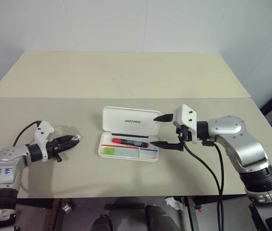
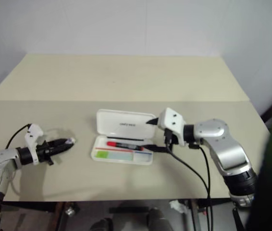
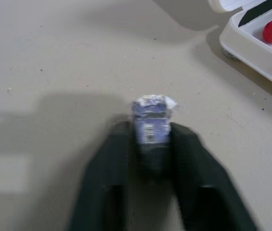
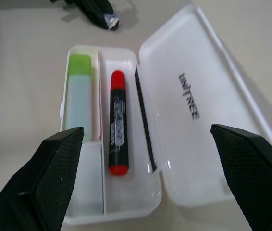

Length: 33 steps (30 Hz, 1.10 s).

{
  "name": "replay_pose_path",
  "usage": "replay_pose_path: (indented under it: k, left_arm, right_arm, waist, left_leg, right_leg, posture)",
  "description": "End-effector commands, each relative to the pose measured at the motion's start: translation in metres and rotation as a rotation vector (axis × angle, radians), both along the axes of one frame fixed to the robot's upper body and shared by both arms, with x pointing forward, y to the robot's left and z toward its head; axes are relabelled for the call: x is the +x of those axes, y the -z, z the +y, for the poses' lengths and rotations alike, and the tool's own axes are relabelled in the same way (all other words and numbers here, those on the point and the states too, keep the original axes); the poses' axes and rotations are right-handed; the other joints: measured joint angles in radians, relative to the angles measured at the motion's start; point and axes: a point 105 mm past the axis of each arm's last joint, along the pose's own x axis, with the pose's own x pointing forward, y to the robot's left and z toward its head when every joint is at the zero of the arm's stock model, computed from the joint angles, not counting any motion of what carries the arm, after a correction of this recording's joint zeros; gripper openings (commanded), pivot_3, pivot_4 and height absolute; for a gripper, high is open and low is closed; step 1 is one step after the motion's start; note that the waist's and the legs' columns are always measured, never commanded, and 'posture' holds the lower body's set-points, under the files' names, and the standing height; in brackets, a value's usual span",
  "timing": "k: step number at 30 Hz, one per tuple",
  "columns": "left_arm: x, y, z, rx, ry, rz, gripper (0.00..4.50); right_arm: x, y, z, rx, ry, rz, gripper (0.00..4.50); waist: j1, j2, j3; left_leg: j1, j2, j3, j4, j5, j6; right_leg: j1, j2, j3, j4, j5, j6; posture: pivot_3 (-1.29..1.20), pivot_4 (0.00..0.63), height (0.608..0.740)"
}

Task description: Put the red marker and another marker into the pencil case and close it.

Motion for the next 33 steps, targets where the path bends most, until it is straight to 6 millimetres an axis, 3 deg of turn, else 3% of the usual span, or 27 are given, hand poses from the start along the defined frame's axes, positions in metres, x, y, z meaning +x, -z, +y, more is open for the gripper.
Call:
replay_pose_path:
  k: [1,4,7,9,13,18,23,27,33]
  left_arm:
    - [0.004,-0.002,-0.007,0.015,0.049,-0.019,0.4]
    - [0.009,-0.014,-0.01,0.031,0.075,-0.053,0.4]
    - [0.012,-0.045,-0.022,0.051,0.158,-0.136,0.4]
    - [0.011,-0.054,-0.027,0.056,0.189,-0.154,0.4]
    - [0.001,-0.098,-0.06,-0.017,0.368,-0.223,0.4]
    - [-0.015,-0.132,-0.104,-0.051,0.596,-0.26,0.4]
    - [-0.021,-0.136,-0.133,-0.08,0.738,-0.222,0.4]
    - [-0.026,-0.116,-0.155,-0.042,0.927,-0.155,0.4]
    - [-0.011,-0.1,-0.185,-0.053,1.009,-0.092,0.4]
  right_arm:
    - [-0.01,-0.015,-0.009,0.083,-0.049,-0.04,4.5]
    - [-0.013,-0.008,-0.023,0.09,-0.054,-0.012,4.5]
    - [-0.012,0.004,-0.042,0.047,-0.027,-0.008,4.5]
    - [-0.012,0.006,-0.046,0.041,-0.023,-0.017,4.5]
    - [-0.008,0.006,-0.052,0.043,0.013,-0.021,4.5]
    - [-0.012,0.003,-0.067,0.063,0.015,-0.012,4.5]
    - [-0.01,0.004,-0.081,0.05,0.038,-0.012,4.5]
    - [-0.011,0.006,-0.09,0.048,0.065,-0.01,4.5]
    - [-0.015,0.011,-0.093,0.059,0.111,-0.008,4.5]
  waist:
    - [0.005,0.0,0.0]
    - [0.011,0.0,0.0]
    - [0.025,0.0,0.0]
    - [0.028,0.0,0.0]
    - [0.028,0.0,0.0]
    - [0.029,0.0,0.0]
    - [0.025,0.0,0.0]
    - [0.028,0.0,0.0]
    - [0.028,0.0,0.0]
  left_leg:
    - [0.0,0.0,0.0,0.0,0.0,0.0]
    - [0.0,0.0,0.0,0.001,0.0,0.0]
    - [0.0,0.0,0.0,0.002,0.0,0.0]
    - [-0.001,0.0,0.0,0.003,0.0,0.0]
    - [-0.001,0.0,0.0,0.003,0.0,0.0]
    - [-0.001,0.0,0.0,0.004,0.0,0.0]
    - [0.0,0.0,0.0,0.007,0.0,0.0]
    - [0.0,0.0,0.0,0.009,0.0,0.0]
    - [0.0,-0.001,0.0,0.01,0.0,0.0]
  right_leg:
    - [0.0,0.0,0.0,0.0,0.0,0.0]
    - [0.0,0.0,0.0,0.0,0.0,0.0]
    - [0.001,0.0,0.0,0.0,0.0,0.001]
    - [0.001,0.0,0.0,0.0,0.0,0.001]
    - [0.001,0.0,0.0,0.001,0.001,0.001]
    - [0.001,0.0,0.0,0.001,0.001,0.002]
    - [0.003,0.001,0.001,0.001,0.002,0.003]
    - [0.004,0.001,0.001,0.001,0.002,0.003]
    - [0.004,0.001,0.002,0.001,0.002,0.004]
  posture:
    - [0.0,0.15,0.74]
    - [0.0,0.15,0.74]
    - [0.0,0.15,0.74]
    - [0.0,0.15,0.74]
    - [0.0,0.15,0.74]
    - [0.0,0.15,0.74]
    - [0.0,0.15,0.74]
    - [0.0,0.15,0.74]
    - [0.0,0.15,0.74]
